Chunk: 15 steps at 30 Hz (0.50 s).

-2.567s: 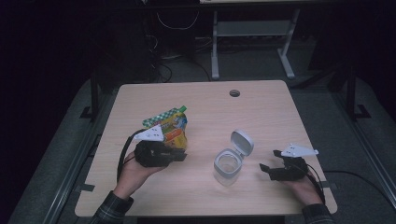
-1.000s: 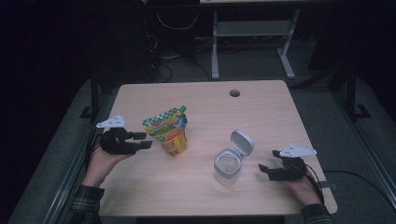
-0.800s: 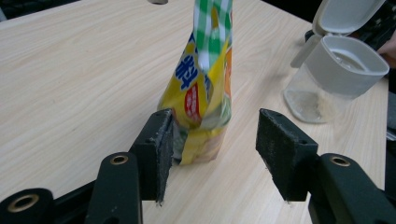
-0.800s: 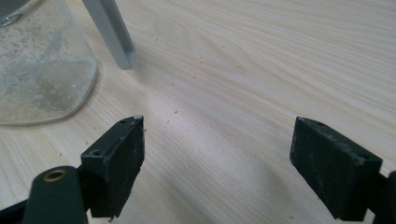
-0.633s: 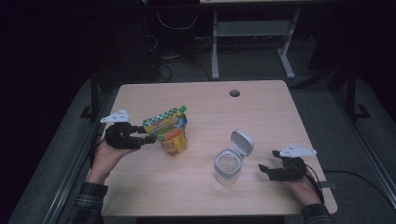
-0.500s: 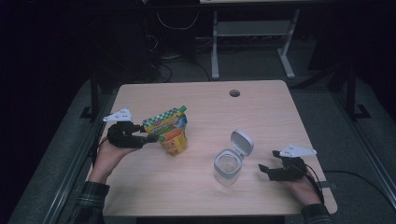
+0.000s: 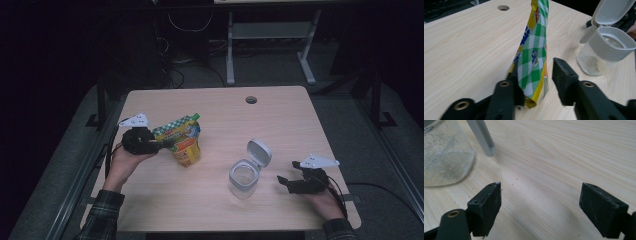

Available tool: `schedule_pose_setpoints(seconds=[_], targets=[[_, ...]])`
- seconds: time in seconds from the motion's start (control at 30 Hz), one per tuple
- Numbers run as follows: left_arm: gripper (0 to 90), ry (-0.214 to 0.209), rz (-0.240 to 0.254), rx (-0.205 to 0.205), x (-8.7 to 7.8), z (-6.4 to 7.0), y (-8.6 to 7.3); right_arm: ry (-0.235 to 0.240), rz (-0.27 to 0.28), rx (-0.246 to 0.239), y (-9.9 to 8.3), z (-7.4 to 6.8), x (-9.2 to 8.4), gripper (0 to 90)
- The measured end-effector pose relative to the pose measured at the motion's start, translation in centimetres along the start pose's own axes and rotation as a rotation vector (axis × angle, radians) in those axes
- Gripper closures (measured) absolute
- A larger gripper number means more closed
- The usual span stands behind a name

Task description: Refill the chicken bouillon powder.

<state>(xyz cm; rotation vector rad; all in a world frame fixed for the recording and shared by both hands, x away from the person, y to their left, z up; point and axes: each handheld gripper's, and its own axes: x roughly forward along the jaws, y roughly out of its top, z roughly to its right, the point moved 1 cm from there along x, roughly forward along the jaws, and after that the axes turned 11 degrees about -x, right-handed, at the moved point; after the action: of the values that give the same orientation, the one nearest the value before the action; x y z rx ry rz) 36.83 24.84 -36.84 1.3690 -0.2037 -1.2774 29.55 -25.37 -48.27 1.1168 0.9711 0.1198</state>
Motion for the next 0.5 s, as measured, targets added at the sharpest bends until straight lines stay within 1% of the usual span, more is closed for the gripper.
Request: schedule_pose_setpoints(seconds=[0.1, 0.2, 0.23, 0.37, 0.4, 0.47, 0.5], targets=[[75.9, 0.008, -0.012, 0.013, 0.21, 0.0, -0.03, -0.001, 0.0, 0.0, 0.01, 0.0, -0.05, 17.5], [80.8, -0.004, 0.001, -0.001, 0.04, -0.13, 0.05, -0.002, 0.001, 0.004, -0.01, 0.01, -0.07, 17.5], [82.3, -0.012, 0.0, 0.001, 0.02, -0.19, 0.08, -0.002, 0.001, 0.005, -0.01, 0.01, -0.07, 17.5], [84.4, -0.035, -0.004, -0.007, 0.04, -0.53, 0.18, -0.002, 0.001, 0.005, -0.04, 0.04, -0.09, 17.5], [84.7, -0.038, -0.001, -0.02, 0.06, -0.58, 0.21, -0.003, 0.001, 0.005, -0.05, 0.04, -0.09, 17.5], [85.2, -0.039, -0.013, -0.016, 0.08, -0.55, 0.35, -0.003, 0.001, 0.005, -0.07, 0.06, -0.1, 17.5], [85.4, -0.031, -0.018, -0.008, 0.1, -0.45, 0.43, -0.003, 0.0, 0.005, -0.08, 0.08, -0.1, 17.5]])
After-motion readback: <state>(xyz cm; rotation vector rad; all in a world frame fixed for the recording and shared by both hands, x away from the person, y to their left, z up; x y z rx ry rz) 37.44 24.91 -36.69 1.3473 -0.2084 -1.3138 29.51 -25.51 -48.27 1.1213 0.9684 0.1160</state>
